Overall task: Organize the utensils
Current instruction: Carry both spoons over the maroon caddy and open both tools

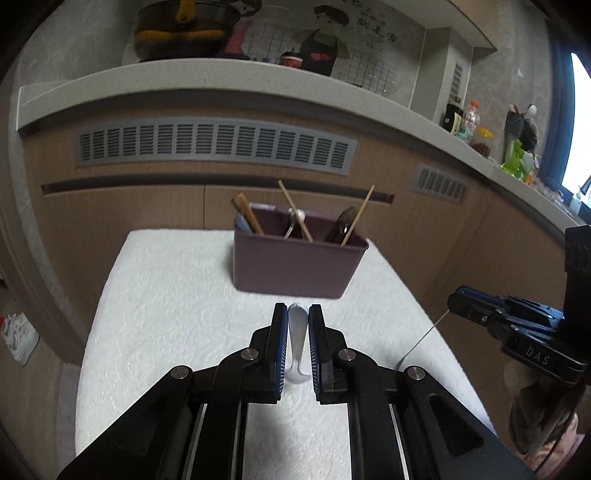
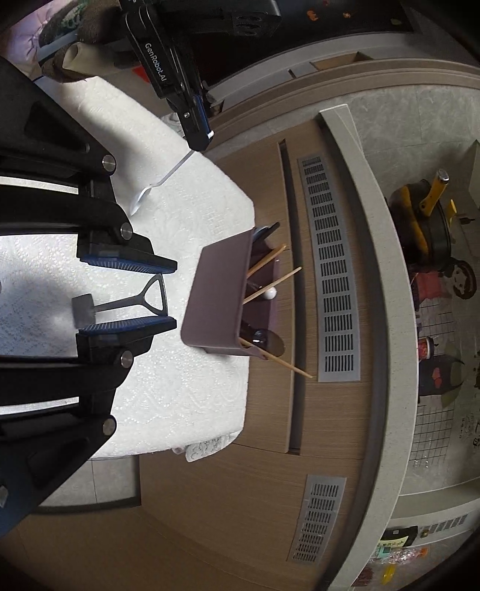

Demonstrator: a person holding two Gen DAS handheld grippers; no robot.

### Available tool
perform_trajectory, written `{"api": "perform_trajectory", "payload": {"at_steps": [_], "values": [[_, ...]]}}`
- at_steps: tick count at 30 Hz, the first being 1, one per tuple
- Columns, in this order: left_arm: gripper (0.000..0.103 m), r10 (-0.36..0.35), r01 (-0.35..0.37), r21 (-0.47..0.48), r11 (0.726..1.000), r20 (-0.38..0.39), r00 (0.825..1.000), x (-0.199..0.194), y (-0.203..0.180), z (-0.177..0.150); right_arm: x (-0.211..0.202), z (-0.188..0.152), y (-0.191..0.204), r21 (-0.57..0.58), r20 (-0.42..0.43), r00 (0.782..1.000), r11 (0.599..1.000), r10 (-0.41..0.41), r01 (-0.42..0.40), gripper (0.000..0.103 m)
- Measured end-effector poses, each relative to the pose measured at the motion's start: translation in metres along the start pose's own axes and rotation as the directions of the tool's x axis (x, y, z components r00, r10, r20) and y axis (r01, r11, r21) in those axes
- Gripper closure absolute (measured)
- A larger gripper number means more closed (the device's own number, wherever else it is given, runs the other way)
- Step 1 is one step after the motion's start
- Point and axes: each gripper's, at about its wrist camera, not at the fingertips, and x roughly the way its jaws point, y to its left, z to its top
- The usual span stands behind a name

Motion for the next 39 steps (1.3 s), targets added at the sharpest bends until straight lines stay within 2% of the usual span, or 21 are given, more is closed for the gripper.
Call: {"api": "perform_trajectory", "payload": {"at_steps": [3, 7, 13, 16, 18, 24, 30, 36, 37, 39], "values": [[0.091, -0.016, 0.015, 0.016, 1.000, 0.024, 1.000, -0.002, -0.005, 0.023, -0.005, 0.018, 0.003, -0.012, 0.022, 1.000, 1.000, -0.002, 0.002, 0.082], [0.091, -0.021, 0.014, 0.071, 0.997, 0.093, 0.995, -0.015, -0.016, 0.072, -0.020, 0.066, 0.006, -0.035, 0.083, 0.996, 0.999, -0.009, 0.012, 0.082], [0.091, -0.010, -0.032, 0.176, 0.984, 0.234, 0.972, -0.034, -0.034, 0.156, -0.050, 0.151, 0.010, -0.066, 0.220, 0.975, 0.997, -0.019, 0.034, 0.082], [0.091, -0.017, -0.034, 0.187, 0.982, 0.261, 0.965, -0.030, -0.032, 0.184, -0.049, 0.186, 0.006, -0.055, 0.265, 0.964, 0.997, -0.035, 0.052, 0.082], [0.091, -0.019, -0.030, 0.186, 0.982, 0.255, 0.967, -0.018, -0.026, 0.197, -0.040, 0.201, 0.006, -0.054, 0.272, 0.962, 0.997, -0.037, 0.054, 0.082], [0.091, -0.023, -0.004, 0.147, 0.989, 0.180, 0.983, 0.036, -0.001, 0.202, 0.011, 0.208, -0.003, -0.022, 0.207, 0.978, 0.999, -0.033, 0.038, 0.082], [0.091, -0.047, 0.038, 0.108, 0.993, 0.085, 0.995, 0.092, 0.019, 0.184, 0.065, 0.187, -0.013, 0.016, 0.151, 0.985, 0.997, -0.079, 0.077, 0.082], [0.090, -0.059, 0.058, 0.071, 0.996, 0.011, 0.998, 0.135, 0.033, 0.163, 0.112, 0.169, -0.026, 0.081, 0.095, 0.993, 0.995, -0.074, 0.066, 0.081], [0.088, -0.066, 0.066, 0.064, 0.996, -0.007, 0.998, 0.142, 0.035, 0.160, 0.120, 0.166, -0.028, 0.087, 0.080, 0.994, 0.994, -0.073, 0.066, 0.080], [0.071, -0.080, 0.082, 0.034, 0.996, -0.049, 0.996, 0.157, 0.040, 0.152, 0.134, 0.159, -0.031, 0.097, 0.042, 0.997, 0.993, -0.067, 0.062, 0.073]]}}
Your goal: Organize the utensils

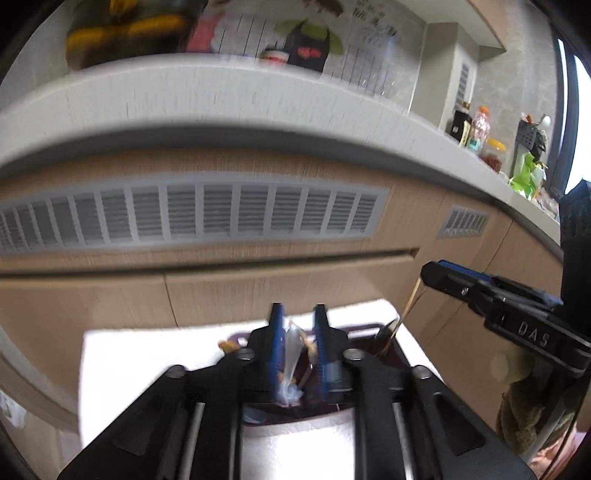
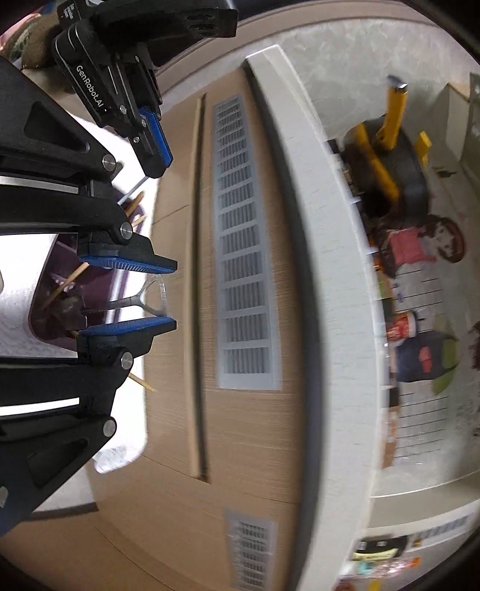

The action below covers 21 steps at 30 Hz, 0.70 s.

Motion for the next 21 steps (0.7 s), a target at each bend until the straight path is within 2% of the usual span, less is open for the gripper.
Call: {"api": "perform_trajectory", "payload": {"at_steps": [2, 4, 7, 9, 10, 13, 15, 18, 21], "values": [[0.034, 0.001, -0.002, -0.023, 1.000, -0.024, 1.000, 0.010, 0.005, -0.007, 0.011, -0.008, -0.004, 0.012, -0.034, 0.999, 1.000, -0.015, 0.016, 0.041], [0.031, 0.036, -0.037, -0.036, 0.999, -0.027, 0.999, 0.013, 0.007, -0.015, 0.014, -0.016, -0.009, 0.031, -0.032, 0.998, 0.998, -0.061, 0.062, 0.033], [0.030, 0.061, -0.062, -0.050, 0.997, -0.026, 0.998, 0.003, 0.011, -0.025, 0.006, -0.023, -0.015, 0.034, -0.031, 0.994, 0.994, -0.107, 0.108, 0.030], [0.025, 0.104, -0.104, -0.069, 0.992, 0.001, 0.995, -0.016, 0.010, -0.035, -0.008, -0.028, -0.019, 0.040, -0.021, 0.991, 0.990, -0.133, 0.133, 0.026], [0.020, 0.121, -0.120, -0.072, 0.990, 0.014, 0.993, -0.024, 0.009, -0.039, -0.016, -0.031, -0.020, 0.042, -0.011, 0.989, 0.988, -0.145, 0.146, 0.022], [0.005, 0.190, -0.184, -0.070, 0.980, 0.086, 0.978, -0.059, -0.001, -0.064, -0.050, -0.049, -0.020, 0.036, 0.034, 0.982, 0.982, -0.188, 0.187, 0.008], [0.001, 0.236, -0.231, -0.056, 0.971, 0.130, 0.963, -0.079, -0.013, -0.084, -0.070, -0.067, -0.017, 0.024, 0.057, 0.976, 0.977, -0.211, 0.210, 0.003], [0.000, 0.282, -0.275, -0.061, 0.959, 0.176, 0.943, -0.102, -0.027, -0.115, -0.096, -0.098, -0.009, -0.003, 0.059, 0.971, 0.973, -0.230, 0.231, 0.003], [0.000, 0.319, -0.311, -0.071, 0.948, 0.182, 0.930, -0.117, -0.040, -0.144, -0.113, -0.127, -0.002, -0.017, 0.050, 0.971, 0.972, -0.233, 0.234, 0.003]]}}
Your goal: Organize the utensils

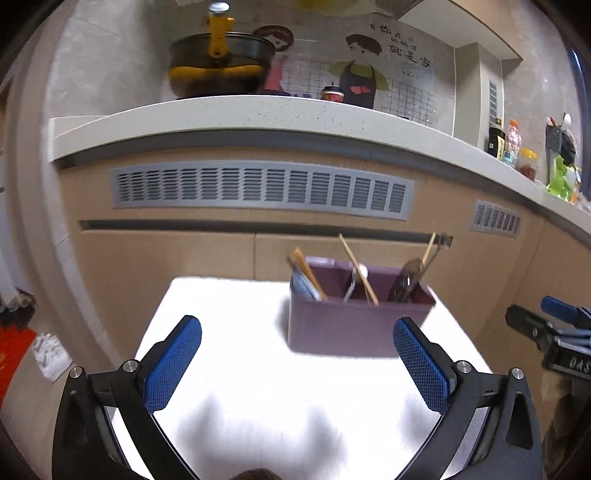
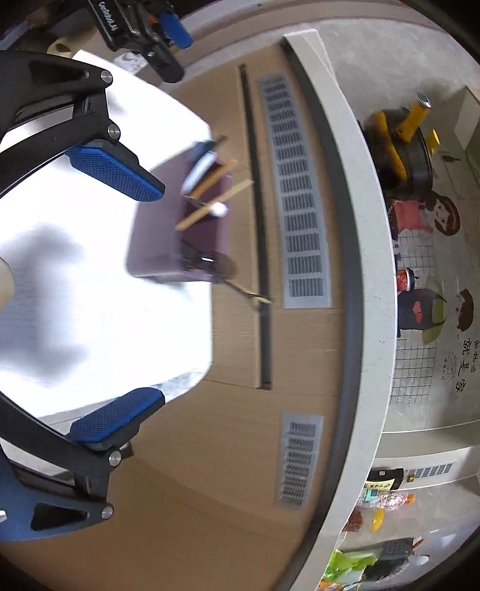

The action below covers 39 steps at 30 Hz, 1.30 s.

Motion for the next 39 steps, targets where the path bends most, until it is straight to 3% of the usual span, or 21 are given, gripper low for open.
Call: {"api": "perform_trajectory", "payload": {"at_steps": [3, 7, 13, 24, 39], "values": [[0.000, 0.062, -0.061, 0.024, 0.998, -0.032, 0.998, -0.016, -0.010, -0.023, -0.017, -0.028, 0.003, -0.012, -0.002, 1.000, 1.000, 0.001, -0.001, 0.003], [0.000, 0.163, -0.164, 0.077, 0.983, 0.014, 0.987, -0.040, -0.024, -0.059, -0.034, -0.061, 0.011, -0.078, 0.021, 0.999, 0.997, -0.028, 0.029, 0.003], [0.000, 0.075, -0.075, 0.015, 0.997, -0.046, 0.996, -0.055, -0.026, -0.076, -0.042, -0.087, 0.006, -0.051, 0.022, 0.999, 0.998, -0.040, 0.041, 0.002], [0.000, 0.087, -0.086, 0.053, 0.995, -0.018, 0.996, -0.063, -0.038, -0.070, -0.048, -0.087, 0.004, -0.056, 0.054, 0.997, 0.997, -0.056, 0.059, 0.002], [0.000, 0.069, -0.066, 0.058, 0.996, -0.045, 0.997, -0.060, -0.038, -0.073, -0.047, -0.087, 0.006, -0.066, 0.049, 0.998, 0.996, -0.050, 0.053, 0.002]]}}
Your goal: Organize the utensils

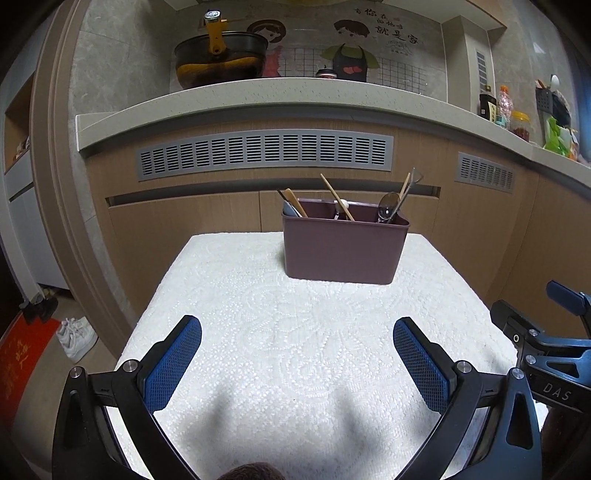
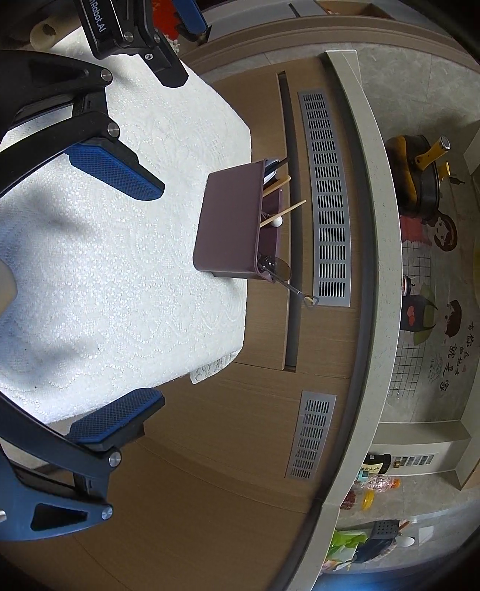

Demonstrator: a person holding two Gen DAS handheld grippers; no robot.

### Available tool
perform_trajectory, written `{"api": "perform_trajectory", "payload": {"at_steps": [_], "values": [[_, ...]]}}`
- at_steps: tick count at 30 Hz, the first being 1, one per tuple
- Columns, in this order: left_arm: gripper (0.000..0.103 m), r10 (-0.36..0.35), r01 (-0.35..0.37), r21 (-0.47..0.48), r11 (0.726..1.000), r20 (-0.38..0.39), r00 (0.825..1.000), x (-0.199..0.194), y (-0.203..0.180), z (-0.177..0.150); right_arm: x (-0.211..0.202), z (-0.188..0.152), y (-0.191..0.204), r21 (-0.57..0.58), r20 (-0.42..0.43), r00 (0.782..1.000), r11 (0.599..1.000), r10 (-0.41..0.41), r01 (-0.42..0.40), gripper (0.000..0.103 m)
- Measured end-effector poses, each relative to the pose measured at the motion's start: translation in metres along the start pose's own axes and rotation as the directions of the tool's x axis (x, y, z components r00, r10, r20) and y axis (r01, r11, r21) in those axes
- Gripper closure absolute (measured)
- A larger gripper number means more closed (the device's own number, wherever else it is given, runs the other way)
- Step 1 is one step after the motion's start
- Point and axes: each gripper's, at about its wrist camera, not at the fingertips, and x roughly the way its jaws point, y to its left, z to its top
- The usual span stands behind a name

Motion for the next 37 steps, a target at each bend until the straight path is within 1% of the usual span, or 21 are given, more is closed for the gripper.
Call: {"api": "perform_trajectory", "payload": {"at_steps": [11, 19, 30, 37], "values": [[0.000, -0.019, 0.019, 0.005, 1.000, -0.013, 1.000, 0.001, 0.000, 0.001, -0.001, -0.001, 0.000, -0.004, 0.008, 1.000, 1.000, -0.002, 0.002, 0.002], [0.000, -0.020, 0.021, 0.017, 1.000, -0.015, 1.000, 0.002, -0.001, 0.000, -0.002, 0.000, 0.000, -0.003, 0.010, 1.000, 1.000, 0.001, -0.001, 0.002], [0.000, -0.019, 0.019, 0.011, 1.000, -0.030, 0.999, 0.006, 0.003, -0.002, -0.004, 0.001, 0.000, 0.002, 0.012, 1.000, 1.000, 0.012, -0.012, 0.001], [0.000, -0.012, 0.012, -0.002, 1.000, -0.026, 1.000, 0.008, 0.010, -0.005, -0.004, 0.001, 0.000, 0.000, 0.010, 1.000, 1.000, 0.014, -0.014, 0.001]]}}
